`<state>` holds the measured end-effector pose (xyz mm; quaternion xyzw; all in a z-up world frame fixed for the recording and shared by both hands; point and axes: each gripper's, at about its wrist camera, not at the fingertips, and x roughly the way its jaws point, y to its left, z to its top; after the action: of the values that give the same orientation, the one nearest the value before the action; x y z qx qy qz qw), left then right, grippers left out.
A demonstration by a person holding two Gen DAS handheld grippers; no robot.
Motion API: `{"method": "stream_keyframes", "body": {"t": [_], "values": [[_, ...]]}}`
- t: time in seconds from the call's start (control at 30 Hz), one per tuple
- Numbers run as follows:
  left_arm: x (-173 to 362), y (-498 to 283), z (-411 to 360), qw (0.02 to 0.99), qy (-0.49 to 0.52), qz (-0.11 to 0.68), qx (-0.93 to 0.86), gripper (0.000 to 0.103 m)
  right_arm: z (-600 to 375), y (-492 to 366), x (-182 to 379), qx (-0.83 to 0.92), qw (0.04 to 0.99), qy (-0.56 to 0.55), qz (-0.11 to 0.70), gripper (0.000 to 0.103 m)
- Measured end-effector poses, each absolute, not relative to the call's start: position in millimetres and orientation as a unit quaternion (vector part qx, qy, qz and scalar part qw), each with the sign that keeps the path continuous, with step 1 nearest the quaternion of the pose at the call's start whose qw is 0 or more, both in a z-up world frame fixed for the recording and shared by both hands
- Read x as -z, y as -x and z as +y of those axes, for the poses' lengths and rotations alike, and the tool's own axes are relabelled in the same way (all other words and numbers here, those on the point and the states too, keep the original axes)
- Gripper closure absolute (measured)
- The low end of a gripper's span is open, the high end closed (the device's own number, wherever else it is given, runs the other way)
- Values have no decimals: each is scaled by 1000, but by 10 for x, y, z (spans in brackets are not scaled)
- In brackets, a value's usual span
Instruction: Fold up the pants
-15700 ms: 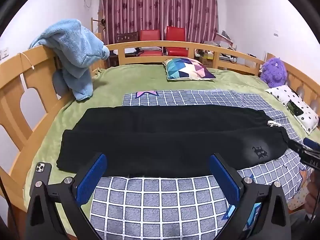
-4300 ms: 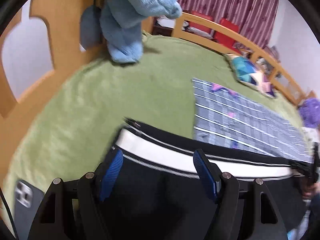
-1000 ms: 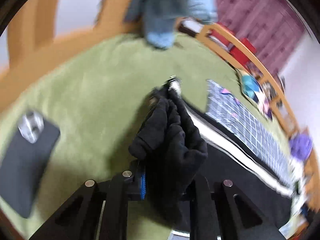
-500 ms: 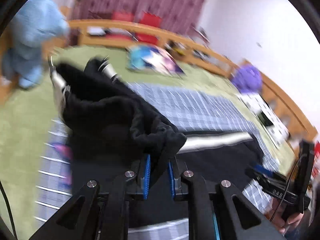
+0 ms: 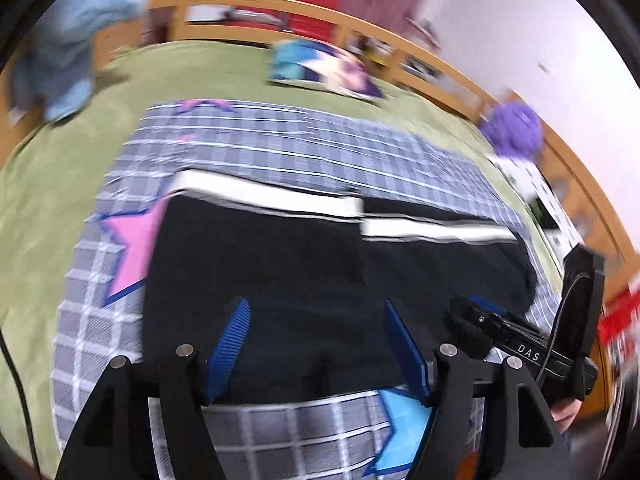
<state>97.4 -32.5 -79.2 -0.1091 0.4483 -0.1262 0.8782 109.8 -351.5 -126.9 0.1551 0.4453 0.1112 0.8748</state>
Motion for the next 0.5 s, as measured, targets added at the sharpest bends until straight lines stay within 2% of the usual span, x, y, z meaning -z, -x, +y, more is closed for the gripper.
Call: {"method": "stream_keyframes", "body": {"t": [0.17, 0.3, 0.33, 0.37, 0.43, 0.5], "values": [[748, -909, 9, 892, 115, 431, 74, 36, -3171, -1484, 1613, -177, 845, -186, 470, 38], [645, -800, 201, 907, 106, 404, 45, 36, -2893, -1868, 2010, -148, 834, -189, 497, 37], [625, -791, 255, 909, 105, 401, 43, 36, -2829, -1882, 1971, -148, 842, -181, 486, 66], [614, -784, 291, 911, 107, 397, 40, 36, -2712, -1913, 1945, -172, 836, -162, 495, 87], [616, -815, 339, 911, 113, 394, 41, 36, -2597, -1883, 1769, -163, 856, -116, 476, 90], [636, -830, 364, 908, 119, 399, 48, 36, -2735, -1794, 1485, -174, 875, -119, 435, 91]]}}
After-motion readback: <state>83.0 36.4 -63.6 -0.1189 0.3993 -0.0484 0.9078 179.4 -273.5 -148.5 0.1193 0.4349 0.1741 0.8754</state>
